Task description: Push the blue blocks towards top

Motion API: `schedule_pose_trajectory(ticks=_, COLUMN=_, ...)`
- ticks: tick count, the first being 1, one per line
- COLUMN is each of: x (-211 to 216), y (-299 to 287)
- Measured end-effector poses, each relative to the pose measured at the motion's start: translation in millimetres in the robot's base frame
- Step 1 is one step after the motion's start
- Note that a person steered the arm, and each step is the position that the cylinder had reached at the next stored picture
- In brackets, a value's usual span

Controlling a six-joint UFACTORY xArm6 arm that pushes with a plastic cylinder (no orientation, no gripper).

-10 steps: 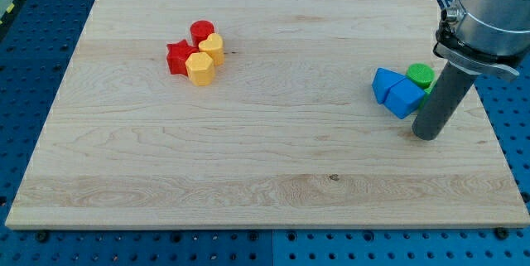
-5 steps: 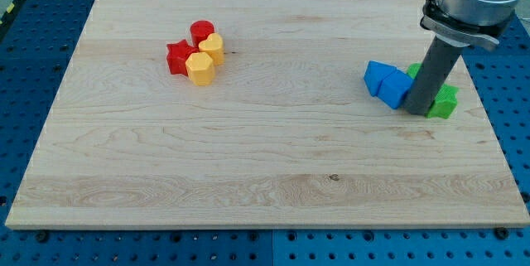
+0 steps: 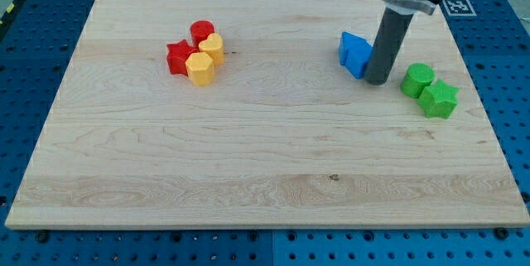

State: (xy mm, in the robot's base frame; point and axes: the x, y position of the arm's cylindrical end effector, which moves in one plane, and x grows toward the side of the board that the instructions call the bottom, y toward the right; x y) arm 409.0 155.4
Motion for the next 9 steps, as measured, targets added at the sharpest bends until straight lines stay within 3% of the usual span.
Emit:
schedule_pose_trajectory(ticks=2, x=-6, y=-1)
schedule_pose_trajectory(ticks=7, x=-25, y=-89)
schedule_pose_trajectory(ticks=8, x=3, y=-86)
schedule_pose_trajectory(ticks=9, x=62, y=-51)
